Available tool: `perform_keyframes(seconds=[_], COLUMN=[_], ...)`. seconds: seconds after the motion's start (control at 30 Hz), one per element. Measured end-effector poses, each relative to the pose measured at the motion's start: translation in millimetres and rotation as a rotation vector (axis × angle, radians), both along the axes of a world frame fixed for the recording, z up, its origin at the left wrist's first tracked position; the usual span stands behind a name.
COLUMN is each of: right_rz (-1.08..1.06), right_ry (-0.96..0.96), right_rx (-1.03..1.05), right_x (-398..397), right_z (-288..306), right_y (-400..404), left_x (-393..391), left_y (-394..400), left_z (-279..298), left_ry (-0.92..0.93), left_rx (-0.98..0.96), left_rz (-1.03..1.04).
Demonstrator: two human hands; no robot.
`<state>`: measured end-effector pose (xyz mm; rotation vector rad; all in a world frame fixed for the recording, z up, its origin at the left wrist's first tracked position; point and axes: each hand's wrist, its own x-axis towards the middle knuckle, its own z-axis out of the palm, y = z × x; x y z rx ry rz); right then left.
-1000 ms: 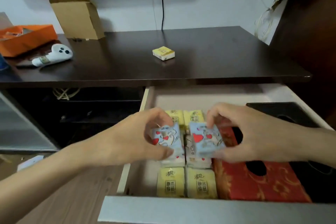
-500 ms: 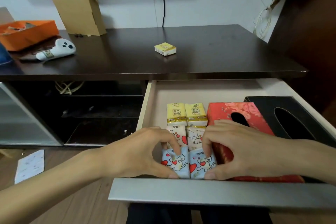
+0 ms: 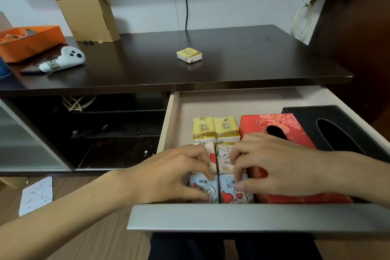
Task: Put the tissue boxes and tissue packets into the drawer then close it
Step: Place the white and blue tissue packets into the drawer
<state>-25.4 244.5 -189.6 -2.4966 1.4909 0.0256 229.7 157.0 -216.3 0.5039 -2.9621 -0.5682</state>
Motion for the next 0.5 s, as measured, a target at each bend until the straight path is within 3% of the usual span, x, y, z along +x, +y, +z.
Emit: perform_keyframes(seconds=[0.17,0.3,0.4,0.5], right_rz=[-0.168,-0.335,-0.388,-0.423], right_ry=[-0.140,-0.069,-0.019,0.022], right_rx=[-0.178,-0.064,0.095,0.109], right_x=[-10.6,-8.0,-4.1,-5.8], right_z=[7.8,-2.9,-17.1,-25.9], right_y=[-56.9,-114.1,-133.9,-137.4], left_x=[-20.8,-51.1,-63.5,-62.5], left_y=[-41.9,-88.6,-103.4,-107.2], left_z=[7.5,-1.3,-13.4,-19.2], left_ry=[0.231,0.033,-0.148,-0.151], left_rx=[0.012,-0.054,-0.192,-0.221], left_rz=[0.214,0.450,0.467,0.426])
